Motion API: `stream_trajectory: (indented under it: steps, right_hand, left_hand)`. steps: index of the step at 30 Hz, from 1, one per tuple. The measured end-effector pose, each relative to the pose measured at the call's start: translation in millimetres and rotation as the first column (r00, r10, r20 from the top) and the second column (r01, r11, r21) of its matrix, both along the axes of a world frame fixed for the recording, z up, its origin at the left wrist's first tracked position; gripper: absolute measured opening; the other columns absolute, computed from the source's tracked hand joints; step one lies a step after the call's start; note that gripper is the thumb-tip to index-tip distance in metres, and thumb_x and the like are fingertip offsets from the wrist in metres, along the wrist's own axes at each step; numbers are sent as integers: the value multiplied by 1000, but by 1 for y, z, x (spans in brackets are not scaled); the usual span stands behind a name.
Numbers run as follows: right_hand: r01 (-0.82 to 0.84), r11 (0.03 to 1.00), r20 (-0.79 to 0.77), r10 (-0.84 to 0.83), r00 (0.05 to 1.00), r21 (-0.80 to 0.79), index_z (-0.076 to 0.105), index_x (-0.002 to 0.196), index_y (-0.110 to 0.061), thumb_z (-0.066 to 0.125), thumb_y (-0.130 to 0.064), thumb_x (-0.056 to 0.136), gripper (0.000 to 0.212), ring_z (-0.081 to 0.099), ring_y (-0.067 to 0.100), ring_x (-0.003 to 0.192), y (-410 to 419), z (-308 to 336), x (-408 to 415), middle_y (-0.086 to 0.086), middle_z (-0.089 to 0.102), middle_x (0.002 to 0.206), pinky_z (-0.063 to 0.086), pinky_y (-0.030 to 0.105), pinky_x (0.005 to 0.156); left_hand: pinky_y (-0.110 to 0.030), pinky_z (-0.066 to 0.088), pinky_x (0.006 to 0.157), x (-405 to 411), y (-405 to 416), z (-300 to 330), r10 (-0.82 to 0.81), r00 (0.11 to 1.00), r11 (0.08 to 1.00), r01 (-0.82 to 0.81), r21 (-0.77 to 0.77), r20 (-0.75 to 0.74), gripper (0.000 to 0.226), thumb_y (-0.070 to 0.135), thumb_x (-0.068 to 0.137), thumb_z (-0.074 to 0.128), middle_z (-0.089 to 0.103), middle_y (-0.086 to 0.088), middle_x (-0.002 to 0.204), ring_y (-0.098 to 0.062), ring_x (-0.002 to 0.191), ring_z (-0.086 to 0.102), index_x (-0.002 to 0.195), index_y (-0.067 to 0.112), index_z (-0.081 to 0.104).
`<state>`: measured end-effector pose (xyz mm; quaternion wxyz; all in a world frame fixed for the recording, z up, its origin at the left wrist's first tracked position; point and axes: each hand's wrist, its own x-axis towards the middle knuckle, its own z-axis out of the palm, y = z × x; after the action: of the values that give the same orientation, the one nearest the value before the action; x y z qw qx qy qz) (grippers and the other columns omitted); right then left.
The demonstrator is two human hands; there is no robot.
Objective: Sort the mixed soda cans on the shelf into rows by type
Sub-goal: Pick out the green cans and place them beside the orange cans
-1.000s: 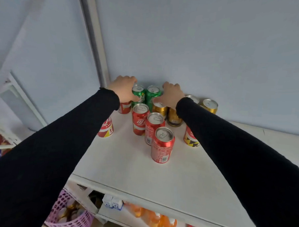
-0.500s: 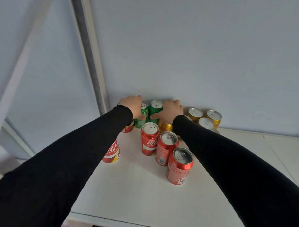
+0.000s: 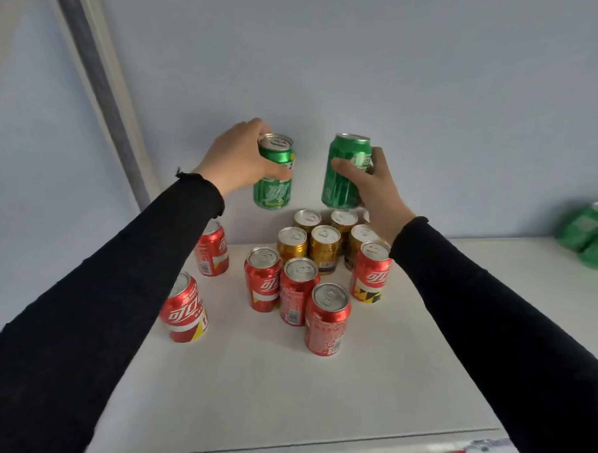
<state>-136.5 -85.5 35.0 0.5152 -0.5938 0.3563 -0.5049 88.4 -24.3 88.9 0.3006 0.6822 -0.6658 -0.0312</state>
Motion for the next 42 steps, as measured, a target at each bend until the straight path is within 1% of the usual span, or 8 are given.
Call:
stream_trajectory:
  steps: [3,10,19,24,27,31,36,42]
  right_hand:
    - [33,999,50,-34,998,29,44,134,-20,71,-30,91,52,65,21,111,16,-5,-45,5,60,124,59,49,90]
    - [187,970,143,-209,967,153,42,134,-26,63,-45,95,49,62,20,119,35,-26,-190,2,57,132,58,49,93]
    - [217,936,180,-273,945,278,44,141,-12,65,-10,95,50,61,24,115,27,-82,-430,8,63,126,52,41,98]
    - [342,906,70,-369,927,248,45,136,-14,74,-5,86,59,62,29,118,9,-104,-524,13,63,129,53,40,97]
    - [452,867,14,-465,885,207,44,129,-21,81,-8,81,62,64,24,112,-10,-118,-561,8,63,125,55,35,89]
    - [571,807,-61,-568,820,151,43,128,-29,88,-17,72,73,62,17,112,-44,-141,-596,0,60,125,55,41,95]
    - [695,718,-287,-657,697,41,39,132,-29,90,-36,67,83,44,23,122,-95,-162,-620,-9,49,118,45,46,104]
    - [681,708,-437,-680,589,-184,40,138,-16,88,-44,69,89,37,23,121,-126,-170,-633,5,43,136,38,38,103]
  left_hand:
    - [-31,44,67,-43,-6,3,-105,993,995,104,-10,-54,65,48,68,86,63,3,112,-19,97,61,118,20,56]
    - [-33,51,77,-191,-31,-10,-337,929,939,343,17,-150,62,46,68,87,63,10,108,-11,95,61,117,24,57]
    - [-37,57,82,-427,-65,-54,-443,850,865,488,113,-285,59,38,69,90,62,14,103,-9,95,63,116,23,58]
    - [-43,58,87,-530,-87,-84,-439,828,850,508,137,-350,56,34,68,91,64,12,102,-11,96,64,113,22,60]
    - [-32,56,79,-573,-104,-97,-448,823,847,516,129,-350,56,35,67,91,65,12,104,-10,96,64,112,23,60]
    - [-26,52,76,-615,-137,-115,-449,822,846,518,130,-351,56,35,65,92,67,13,106,-5,95,65,110,26,60]
    - [-33,56,87,-648,-183,-139,-448,821,843,519,137,-355,61,36,64,93,68,15,109,-2,98,65,114,29,59]
    - [-46,56,85,-665,-214,-156,-430,854,874,475,102,-293,66,54,56,85,65,9,109,-13,98,64,110,29,56]
